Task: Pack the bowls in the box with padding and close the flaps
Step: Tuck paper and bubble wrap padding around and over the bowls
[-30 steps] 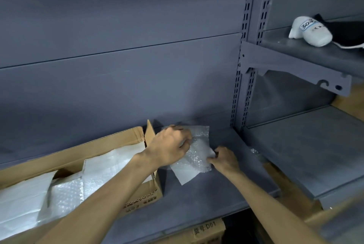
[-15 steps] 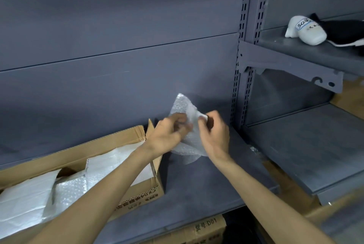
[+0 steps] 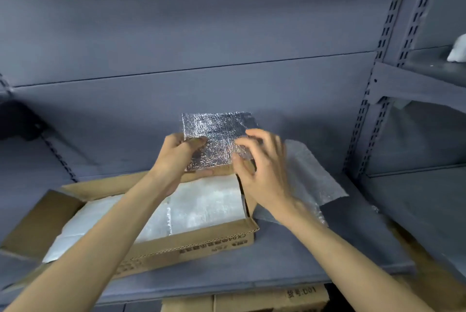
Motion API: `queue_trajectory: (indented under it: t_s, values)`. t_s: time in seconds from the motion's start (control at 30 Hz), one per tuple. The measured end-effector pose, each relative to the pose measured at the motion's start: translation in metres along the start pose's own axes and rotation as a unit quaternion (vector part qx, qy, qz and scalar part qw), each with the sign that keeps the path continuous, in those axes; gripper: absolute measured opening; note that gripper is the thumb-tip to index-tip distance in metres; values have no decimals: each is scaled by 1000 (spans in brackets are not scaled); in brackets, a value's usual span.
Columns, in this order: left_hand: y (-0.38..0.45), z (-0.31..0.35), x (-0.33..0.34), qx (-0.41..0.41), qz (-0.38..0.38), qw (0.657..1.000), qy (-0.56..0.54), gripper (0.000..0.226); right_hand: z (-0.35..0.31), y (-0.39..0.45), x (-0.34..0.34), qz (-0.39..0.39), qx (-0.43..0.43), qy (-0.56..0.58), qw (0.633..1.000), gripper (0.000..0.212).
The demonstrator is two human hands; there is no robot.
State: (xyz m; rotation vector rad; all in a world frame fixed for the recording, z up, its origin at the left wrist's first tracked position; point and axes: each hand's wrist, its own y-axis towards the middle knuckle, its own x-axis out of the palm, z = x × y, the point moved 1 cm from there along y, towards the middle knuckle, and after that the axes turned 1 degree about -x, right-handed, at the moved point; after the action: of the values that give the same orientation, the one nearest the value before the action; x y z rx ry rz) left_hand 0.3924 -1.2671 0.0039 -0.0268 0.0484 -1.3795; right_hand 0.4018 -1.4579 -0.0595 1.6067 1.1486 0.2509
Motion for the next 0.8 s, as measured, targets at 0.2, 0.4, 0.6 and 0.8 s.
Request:
queue_trajectory:
  t_s: [0.2,0.4,0.6,0.8]
  values:
    - [-8,-23,-86,-37,105,994,2,20,-39,8,55,-92,115,52,988,52]
    - [-15,-50,-137,-57,101,992,42,10,-56,-3,106,-185,285,269,901,44]
    - [-16,-71,-171,-41,88,915,391,50,-61,-23,127,-317,248,161,901,38]
    - [-15,-86,-178,67,56,786,611,63,-61,-27,138,-373,215,77,900,12]
